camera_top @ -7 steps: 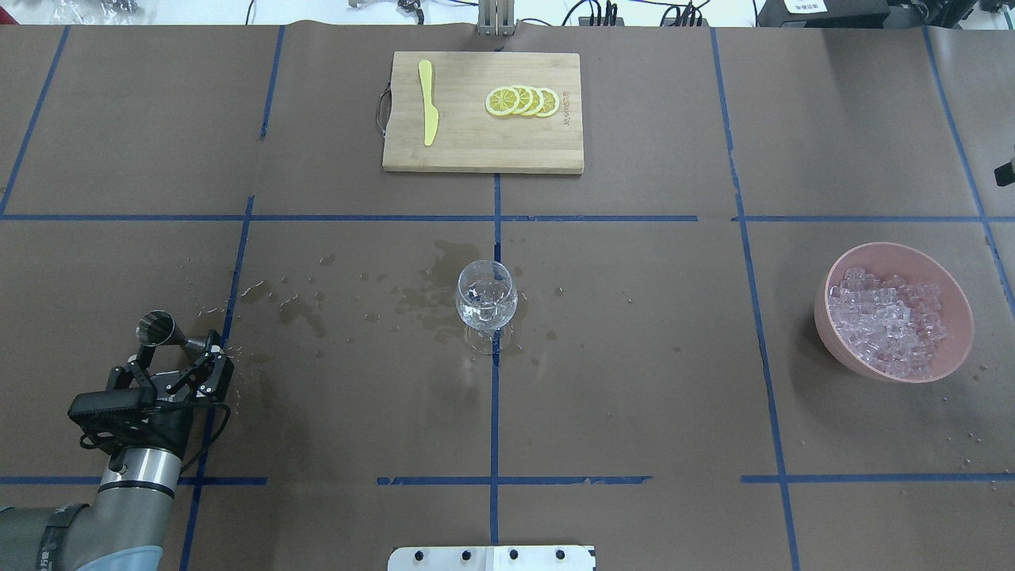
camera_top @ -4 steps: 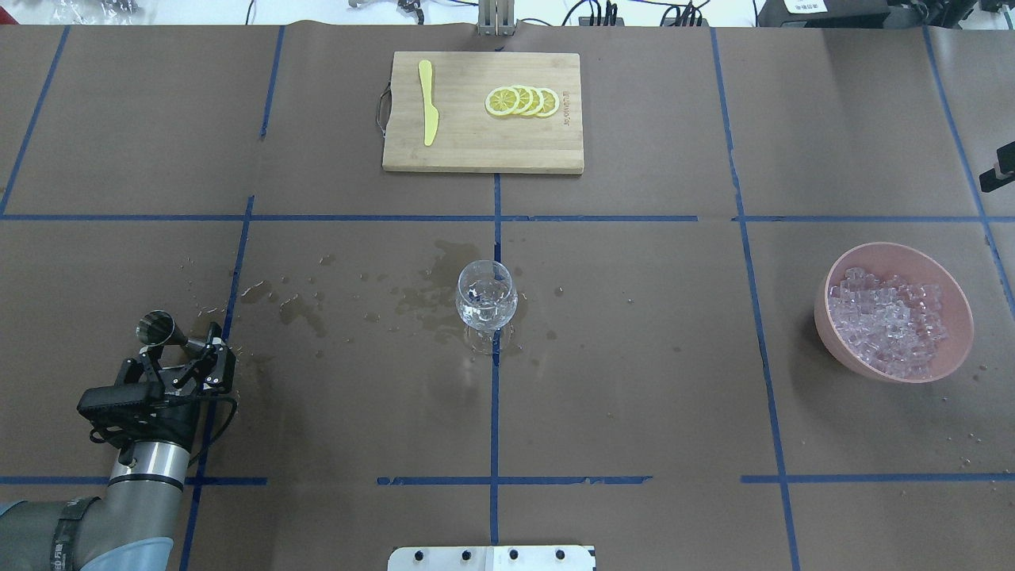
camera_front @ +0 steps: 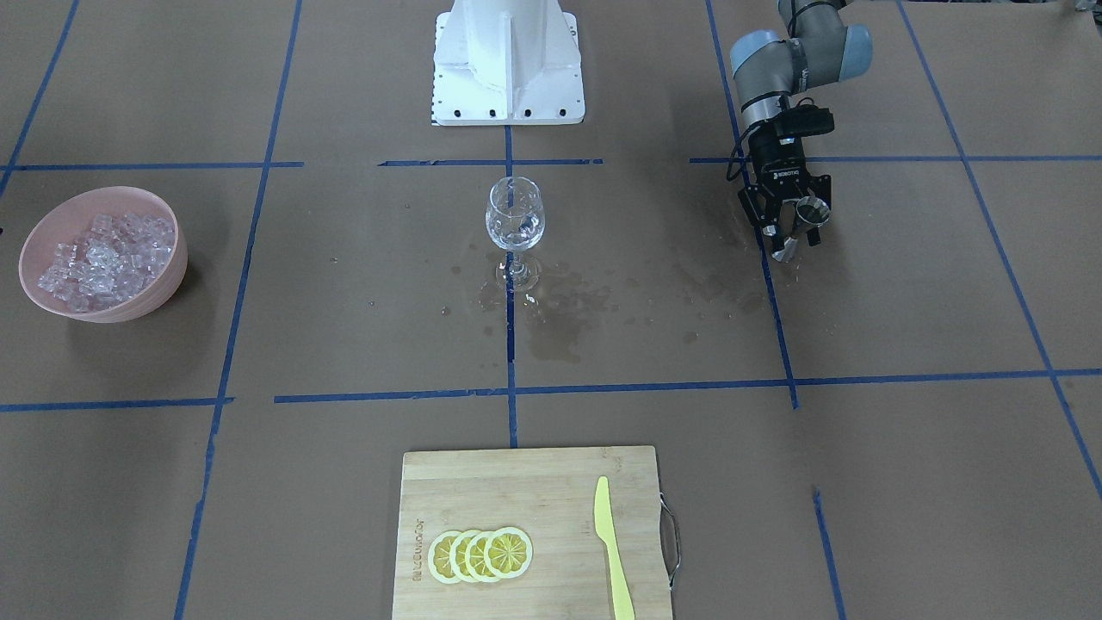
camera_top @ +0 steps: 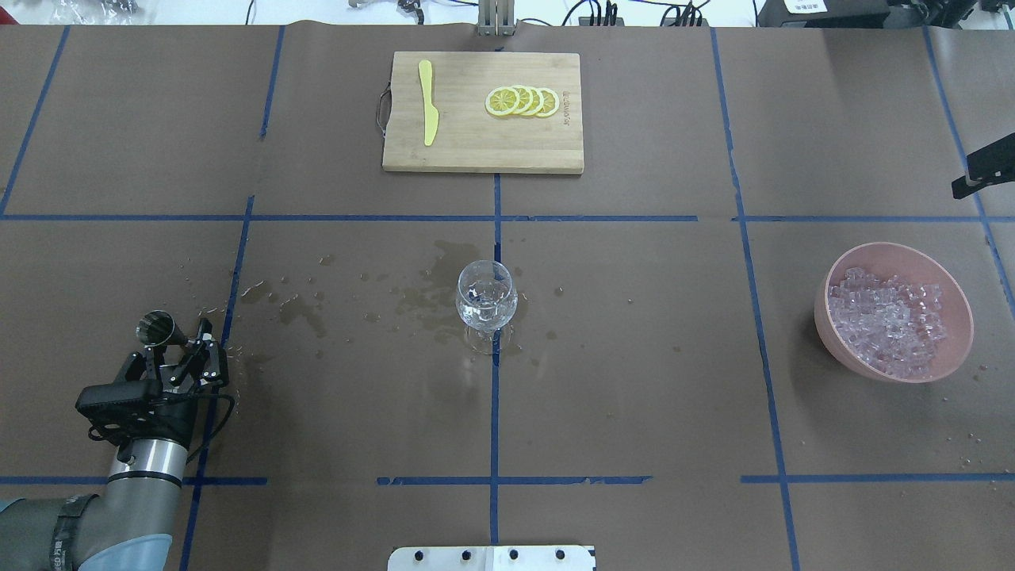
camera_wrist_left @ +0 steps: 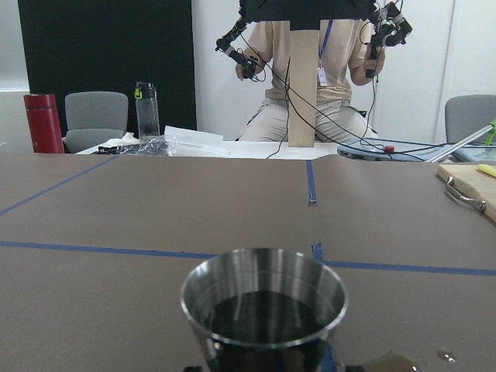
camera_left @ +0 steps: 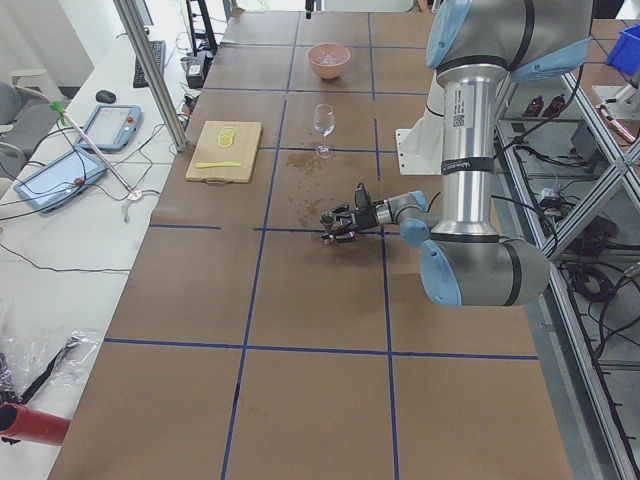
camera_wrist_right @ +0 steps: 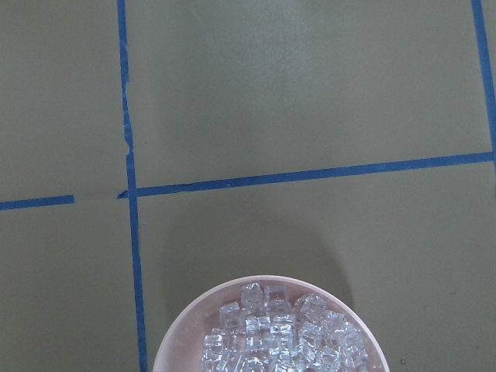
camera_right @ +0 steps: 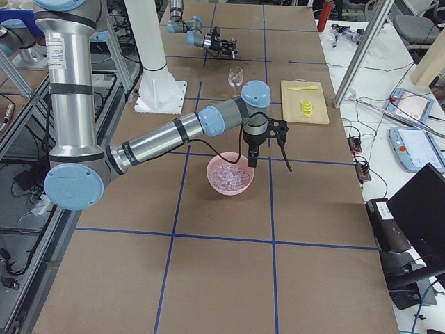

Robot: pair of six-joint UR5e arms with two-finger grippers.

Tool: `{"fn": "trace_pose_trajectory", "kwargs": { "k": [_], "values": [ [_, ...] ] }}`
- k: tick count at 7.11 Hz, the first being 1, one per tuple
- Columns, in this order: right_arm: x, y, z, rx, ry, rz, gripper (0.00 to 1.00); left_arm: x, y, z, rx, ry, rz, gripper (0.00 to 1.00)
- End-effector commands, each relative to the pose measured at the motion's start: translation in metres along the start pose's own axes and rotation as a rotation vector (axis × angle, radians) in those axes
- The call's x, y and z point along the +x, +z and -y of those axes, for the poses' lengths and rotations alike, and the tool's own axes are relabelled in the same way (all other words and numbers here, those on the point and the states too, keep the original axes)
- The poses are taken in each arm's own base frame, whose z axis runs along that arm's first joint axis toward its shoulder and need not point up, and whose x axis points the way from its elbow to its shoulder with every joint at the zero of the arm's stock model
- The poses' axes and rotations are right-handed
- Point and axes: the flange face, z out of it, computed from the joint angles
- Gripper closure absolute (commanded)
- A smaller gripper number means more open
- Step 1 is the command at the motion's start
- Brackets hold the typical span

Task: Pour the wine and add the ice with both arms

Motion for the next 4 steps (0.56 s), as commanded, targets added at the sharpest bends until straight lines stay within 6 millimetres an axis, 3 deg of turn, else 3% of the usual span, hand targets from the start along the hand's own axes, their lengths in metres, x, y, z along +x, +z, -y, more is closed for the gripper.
{"fn": "trace_pose_trajectory", "kwargs": {
  "k": [1,3,4],
  "values": [
    [-0.006,0.000,-0.002,0.001,0.004,0.001,0.00,-0.001,0.001,0.000,0.001,0.001,0.001,0.56],
    [-0.010,-0.002,-0.004,0.003,0.004,0.005,0.00,-0.008,0.003,-0.004,0.003,0.017,0.007,0.73],
    [-0.017,-0.001,-0.007,0.001,0.020,0.007,0.00,-0.009,0.003,-0.004,0.003,0.020,0.008,0.91]
  ]
}}
